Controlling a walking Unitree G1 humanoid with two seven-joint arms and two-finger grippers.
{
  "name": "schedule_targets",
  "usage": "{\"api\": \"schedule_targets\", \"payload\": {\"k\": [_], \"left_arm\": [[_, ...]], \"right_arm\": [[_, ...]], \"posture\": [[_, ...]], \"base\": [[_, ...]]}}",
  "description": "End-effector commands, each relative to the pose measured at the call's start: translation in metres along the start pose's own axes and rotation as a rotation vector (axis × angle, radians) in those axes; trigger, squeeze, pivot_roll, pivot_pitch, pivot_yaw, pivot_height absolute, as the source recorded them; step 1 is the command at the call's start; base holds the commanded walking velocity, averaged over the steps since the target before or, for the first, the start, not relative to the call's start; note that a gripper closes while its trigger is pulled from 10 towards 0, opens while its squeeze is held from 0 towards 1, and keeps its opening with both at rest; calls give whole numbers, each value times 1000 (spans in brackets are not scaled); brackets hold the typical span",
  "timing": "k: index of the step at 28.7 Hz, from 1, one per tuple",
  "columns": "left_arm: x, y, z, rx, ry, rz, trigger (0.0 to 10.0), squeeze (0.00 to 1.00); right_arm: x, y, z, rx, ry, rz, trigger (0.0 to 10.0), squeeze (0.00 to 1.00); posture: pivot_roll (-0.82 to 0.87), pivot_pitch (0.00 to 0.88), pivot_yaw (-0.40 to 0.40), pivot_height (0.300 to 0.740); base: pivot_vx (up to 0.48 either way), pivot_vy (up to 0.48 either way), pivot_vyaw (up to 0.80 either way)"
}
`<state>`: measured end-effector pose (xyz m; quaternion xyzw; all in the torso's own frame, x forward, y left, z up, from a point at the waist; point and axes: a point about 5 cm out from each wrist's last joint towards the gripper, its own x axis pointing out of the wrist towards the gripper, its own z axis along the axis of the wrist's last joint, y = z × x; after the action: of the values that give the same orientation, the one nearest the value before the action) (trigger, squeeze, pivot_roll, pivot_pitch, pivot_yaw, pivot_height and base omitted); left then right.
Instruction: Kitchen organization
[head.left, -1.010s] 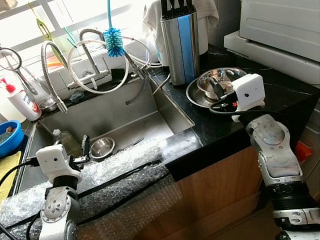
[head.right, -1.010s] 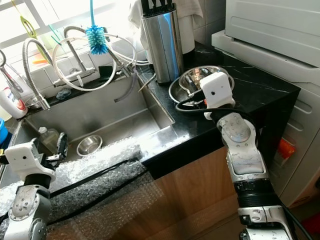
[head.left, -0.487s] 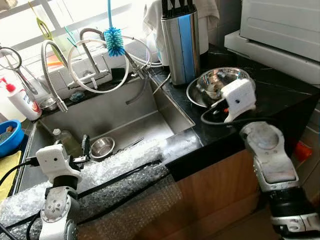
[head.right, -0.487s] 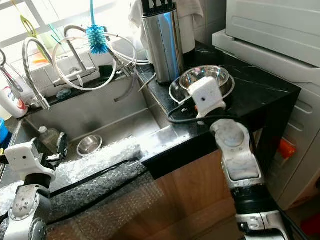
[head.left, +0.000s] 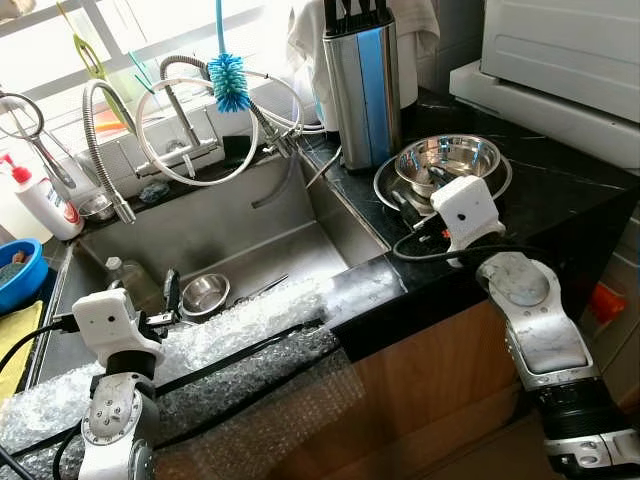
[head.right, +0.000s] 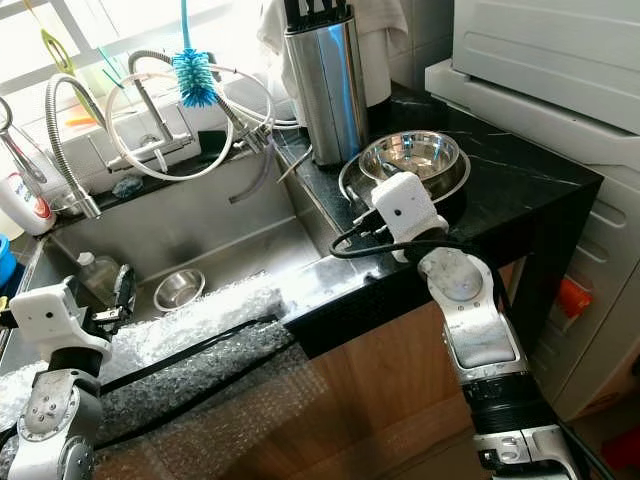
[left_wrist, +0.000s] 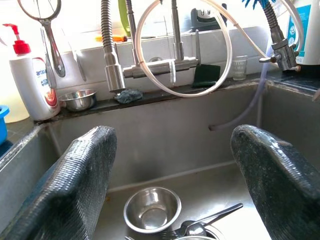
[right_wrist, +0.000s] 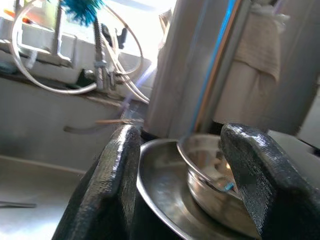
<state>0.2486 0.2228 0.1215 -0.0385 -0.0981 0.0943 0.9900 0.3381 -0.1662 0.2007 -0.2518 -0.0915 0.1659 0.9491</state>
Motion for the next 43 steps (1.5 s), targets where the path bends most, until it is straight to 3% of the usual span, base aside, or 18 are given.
{"api": "schedule_targets", "payload": {"k": [1, 11, 12, 13, 14, 19, 21, 28, 29, 36, 39, 43], "left_arm": [[2, 4, -3, 26, 23, 4, 10000, 0], [2, 3, -3, 30, 23, -7, 10000, 0], [2, 3, -3, 30, 23, -7, 10000, 0], [2, 3, -3, 30, 23, -7, 10000, 0], [2, 3, -3, 31, 23, -8, 10000, 0], [2, 3, -3, 31, 23, -10, 10000, 0], [2, 3, -3, 31, 22, -12, 10000, 0], [3, 2, -2, 28, 20, -14, 10000, 0], [3, 2, -2, 27, 20, -11, 10000, 0], [3, 1, -3, 26, 23, -9, 10000, 0], [4, 0, -4, 27, 26, -8, 10000, 0], [5, 0, -4, 27, 25, -6, 10000, 0]], "right_arm": [[3, 3, 0, 6, 14, 5, 10000, 0], [3, 5, -8, 1, 57, -18, 10000, 0], [3, 4, -9, 1, 62, -26, 4510, 0], [3, 3, -10, 3, 68, -32, 4510, 0], [3, 2, -10, 1, 73, -40, 2863, 0], [4, -5, -15, 3, 105, -89, 2471, 0], [3, -5, -15, 2, 104, -90, 0, 0], [4, -4, -14, 2, 93, -93, 0, 0], [4, -4, -12, 1, 84, -90, 1098, 0], [4, -4, -11, -1, 78, -86, 588, 0], [4, -5, -12, -5, 81, -88, 2510, 0], [4, -6, -12, -6, 79, -95, 2627, 0]], "posture": [[-143, 0, 236, 740], [-145, 0, 238, 740], [-146, 0, 238, 740], [-146, 0, 238, 740], [-145, 0, 238, 740], [-145, 0, 239, 740], [-147, 0, 240, 740], [-148, 0, 239, 740], [-147, 0, 239, 740], [-148, 0, 239, 740], [-146, 0, 237, 740], [-146, 0, 238, 740]], "base": [[0, 0, 0], [0, 0, 0], [0, 0, 0], [0, 0, 0], [0, 0, 0], [0, 0, 0], [0, 0, 0], [0, 0, 0], [0, 0, 0], [0, 0, 0], [0, 0, 0], [0, 0, 0]]}}
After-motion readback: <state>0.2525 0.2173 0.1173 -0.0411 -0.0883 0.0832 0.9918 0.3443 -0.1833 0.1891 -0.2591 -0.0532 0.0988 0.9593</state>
